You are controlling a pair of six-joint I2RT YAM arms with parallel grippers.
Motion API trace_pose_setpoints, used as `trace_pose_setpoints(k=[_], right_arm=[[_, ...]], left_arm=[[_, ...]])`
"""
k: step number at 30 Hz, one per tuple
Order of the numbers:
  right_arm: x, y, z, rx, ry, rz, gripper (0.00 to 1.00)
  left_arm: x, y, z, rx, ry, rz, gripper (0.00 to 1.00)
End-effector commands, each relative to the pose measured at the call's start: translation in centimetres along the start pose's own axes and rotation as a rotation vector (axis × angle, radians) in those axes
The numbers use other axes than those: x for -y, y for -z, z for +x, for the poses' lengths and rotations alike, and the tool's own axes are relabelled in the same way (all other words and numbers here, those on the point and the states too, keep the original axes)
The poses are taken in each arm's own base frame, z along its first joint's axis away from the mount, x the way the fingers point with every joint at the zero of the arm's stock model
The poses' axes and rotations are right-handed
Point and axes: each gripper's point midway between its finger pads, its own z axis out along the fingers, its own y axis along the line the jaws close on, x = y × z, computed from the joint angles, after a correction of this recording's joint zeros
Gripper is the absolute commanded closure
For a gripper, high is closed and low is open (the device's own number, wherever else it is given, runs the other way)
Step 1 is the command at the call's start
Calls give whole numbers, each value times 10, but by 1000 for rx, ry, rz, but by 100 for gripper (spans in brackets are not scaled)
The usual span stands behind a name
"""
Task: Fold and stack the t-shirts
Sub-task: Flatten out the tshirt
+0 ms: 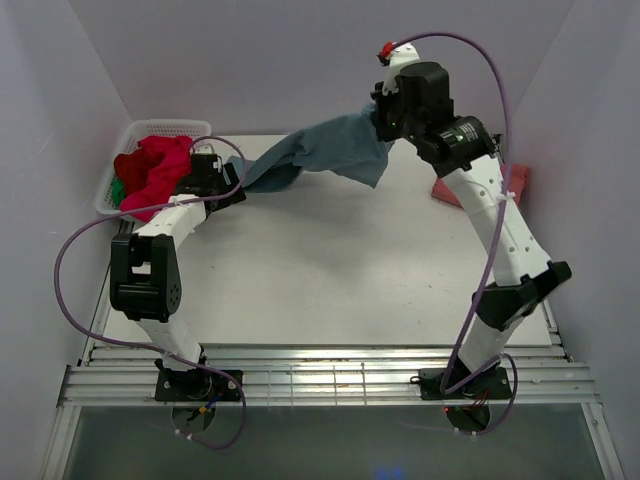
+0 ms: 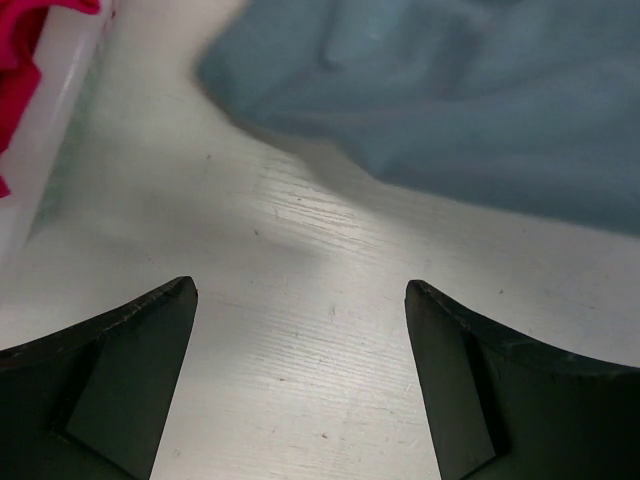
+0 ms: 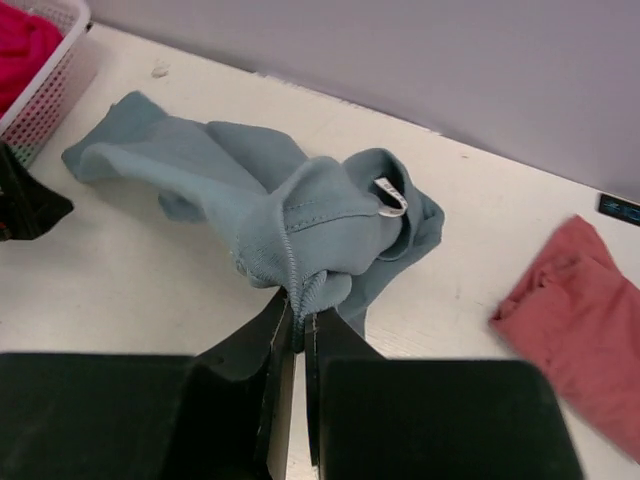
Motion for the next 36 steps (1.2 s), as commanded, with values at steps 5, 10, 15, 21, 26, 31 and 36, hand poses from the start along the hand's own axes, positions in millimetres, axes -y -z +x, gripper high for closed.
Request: trace_pose_setpoints(k=[5,10,15,21,26,31,36], right_arm=[[100,2,78,-146,-32,394,92],[142,-33,172,-283,-101,440,92],[138,-84,189,-336,-80,359,92],[137,-134,161,-277,-92,316,92],[150,-134,150,-218,-112,397,88],[147,-110,198,-418,-55,422,44],[132,-53,242,-482,24,464,38]], left_arm=[[2,19,-41,102,58,16,5],[5,16,-45,105,61,27,5],[11,17,-50,107,61,47,5],[22,15,-44,77,71,109,8],[43,17,-34,58,95,217,9],[59,11,-15,19,67,248,10],[68,5,-3,-9,52,261,10]])
